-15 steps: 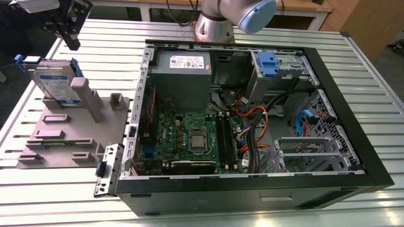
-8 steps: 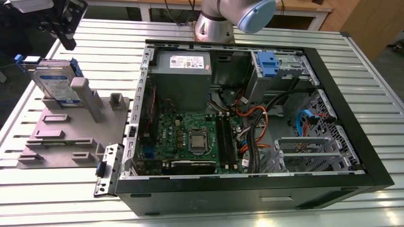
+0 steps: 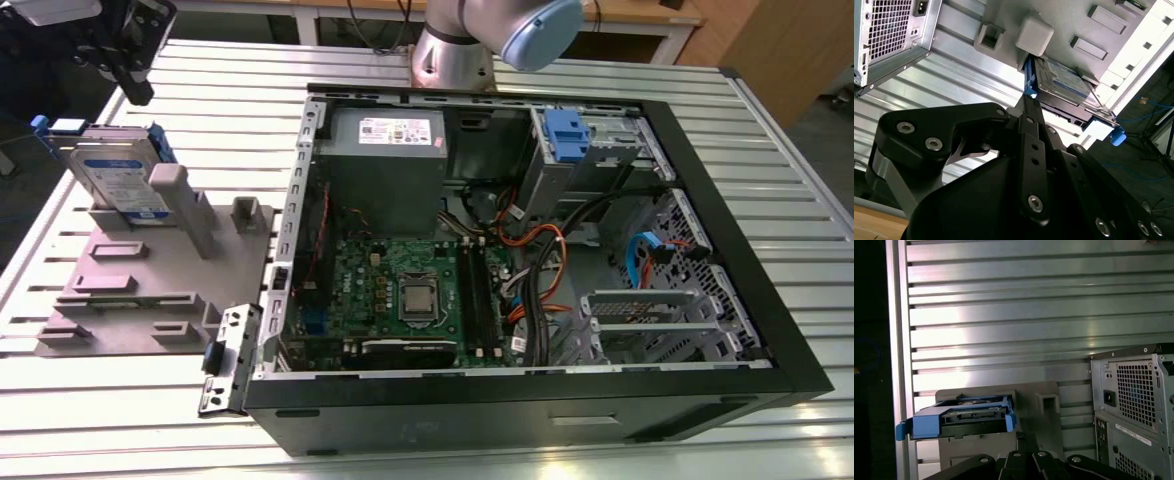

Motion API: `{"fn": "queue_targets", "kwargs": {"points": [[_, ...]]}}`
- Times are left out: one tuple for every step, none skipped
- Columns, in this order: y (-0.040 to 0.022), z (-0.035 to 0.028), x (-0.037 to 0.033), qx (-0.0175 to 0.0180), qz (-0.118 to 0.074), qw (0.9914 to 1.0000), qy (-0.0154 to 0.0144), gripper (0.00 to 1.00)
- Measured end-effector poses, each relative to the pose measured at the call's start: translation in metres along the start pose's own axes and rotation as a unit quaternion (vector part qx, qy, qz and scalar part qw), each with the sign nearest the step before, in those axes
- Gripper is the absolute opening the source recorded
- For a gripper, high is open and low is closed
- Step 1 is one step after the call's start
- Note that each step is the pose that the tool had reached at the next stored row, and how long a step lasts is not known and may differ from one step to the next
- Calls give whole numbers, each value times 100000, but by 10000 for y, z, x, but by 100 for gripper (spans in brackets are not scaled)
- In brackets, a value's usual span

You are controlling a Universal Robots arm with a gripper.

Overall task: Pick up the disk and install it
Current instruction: 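Reach for the disk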

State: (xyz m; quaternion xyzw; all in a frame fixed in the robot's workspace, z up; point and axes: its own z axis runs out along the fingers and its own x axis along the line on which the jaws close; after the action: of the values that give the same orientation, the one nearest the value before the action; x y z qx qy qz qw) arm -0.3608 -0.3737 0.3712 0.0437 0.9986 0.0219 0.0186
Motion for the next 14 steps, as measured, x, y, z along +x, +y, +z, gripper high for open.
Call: {"fn": "queue_targets", "kwargs": {"points": [[2, 1, 12, 1, 17, 100000, -1, 11], [4, 4, 25, 4, 28, 100000, -1, 11], [6, 7, 39, 0, 38, 100000, -3, 11], [8, 10, 55, 3, 47, 100000, -2, 11], [11, 14, 73, 2, 59, 100000, -3, 11], [13, 18, 92, 0, 67, 100000, -7, 11], [15, 23, 115, -1, 75, 100000, -10, 11], [18, 27, 141, -1, 83, 100000, -8, 11], [20, 30, 170, 2, 91, 100000, -7, 11], [22, 34, 200, 2, 96, 100000, -7, 11], [24, 38, 232, 6, 105, 100000, 0, 11], [25, 42, 265, 7, 111, 100000, -3, 11], [26, 48, 300, 4, 115, 100000, -8, 11], [26, 54, 330, 3, 118, 100000, -10, 11]]}}
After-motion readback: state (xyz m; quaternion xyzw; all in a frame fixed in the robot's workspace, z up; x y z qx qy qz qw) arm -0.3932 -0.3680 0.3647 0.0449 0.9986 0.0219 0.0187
